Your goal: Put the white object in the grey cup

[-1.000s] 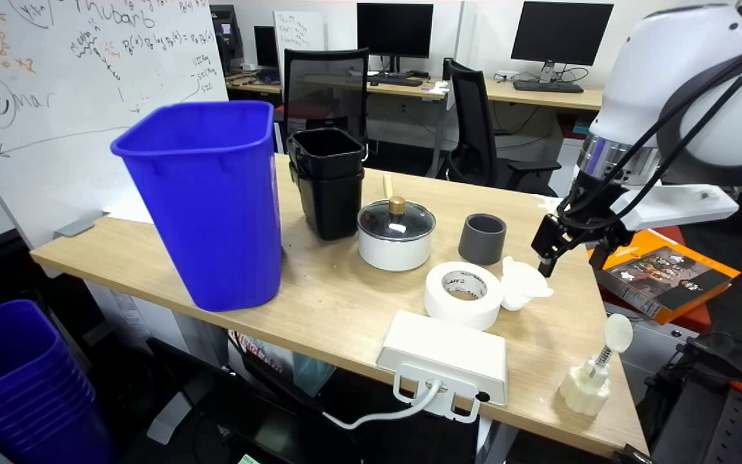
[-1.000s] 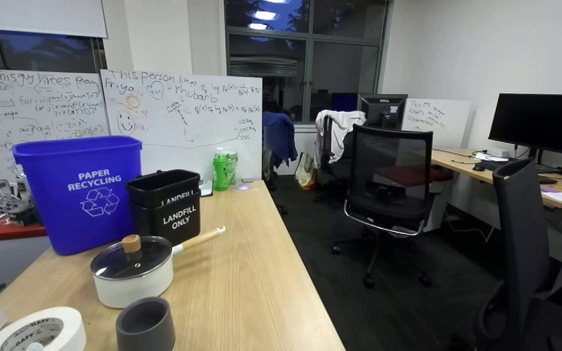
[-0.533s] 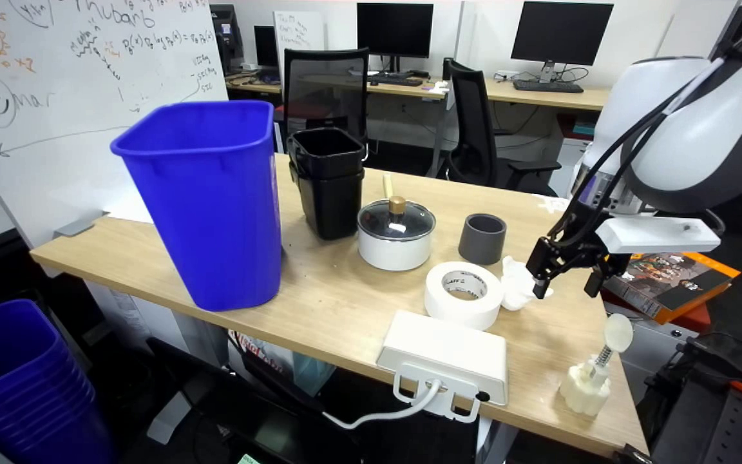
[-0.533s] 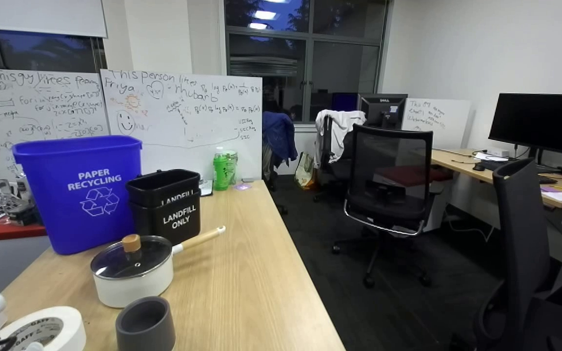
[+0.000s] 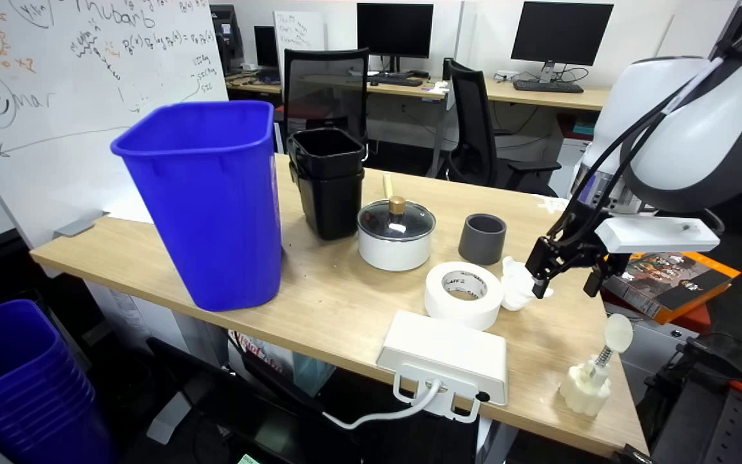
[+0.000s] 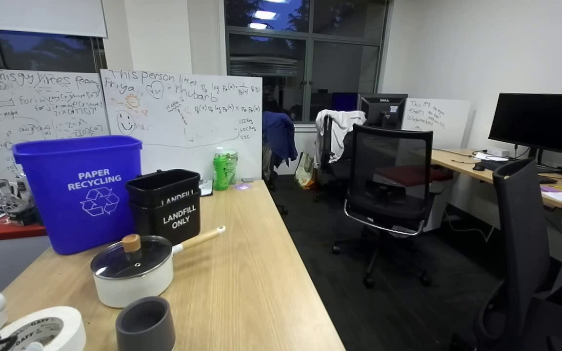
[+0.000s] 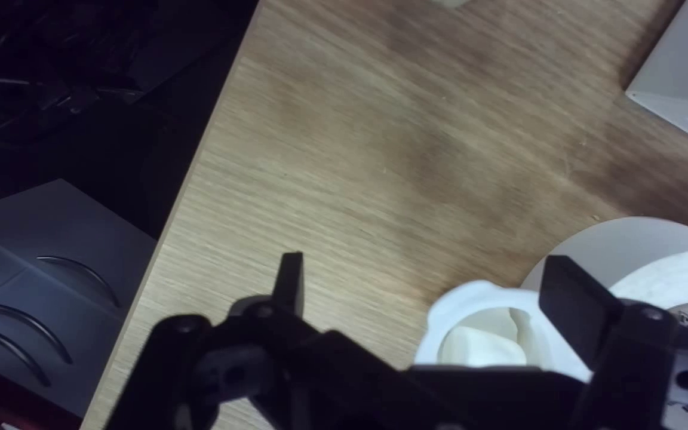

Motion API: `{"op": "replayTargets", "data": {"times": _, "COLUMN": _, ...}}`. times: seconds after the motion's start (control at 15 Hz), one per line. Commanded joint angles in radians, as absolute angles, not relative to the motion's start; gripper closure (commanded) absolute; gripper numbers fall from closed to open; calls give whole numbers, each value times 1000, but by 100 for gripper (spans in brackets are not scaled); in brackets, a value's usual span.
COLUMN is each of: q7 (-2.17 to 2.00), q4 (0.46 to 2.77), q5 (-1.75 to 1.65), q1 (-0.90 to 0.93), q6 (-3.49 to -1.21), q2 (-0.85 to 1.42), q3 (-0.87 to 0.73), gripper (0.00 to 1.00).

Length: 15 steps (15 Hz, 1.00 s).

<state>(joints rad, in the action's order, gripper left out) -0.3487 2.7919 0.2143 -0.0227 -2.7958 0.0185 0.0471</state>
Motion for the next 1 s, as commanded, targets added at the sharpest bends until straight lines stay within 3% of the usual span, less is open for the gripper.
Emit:
{"op": "replayTargets", "data": {"times": 0.0, "q7": -350, "q4": 2791, "q5": 213, "q1": -9, "q6": -2793, "q2": 17, "q3": 33, "gripper": 0}}
{"op": "replayTargets", "data": {"times": 0.47, "q7": -122, "q4": 2759, "q5": 429, "q1": 35, "q6": -2824, "q2": -12, "q3": 73, "gripper": 0}}
{"op": "replayTargets", "data": {"times": 0.67, "q7": 119, "q4": 2745, "q5": 641, "q1": 83, "q6": -2775, "q2": -51, "q3": 94, "gripper": 0}}
{"op": "replayTargets", "data": {"times": 0.93, "q7": 379, "q4": 2767, "q5": 665, "q1": 89, "q6": -2678, "q2": -75, "q3": 66, "gripper": 0}}
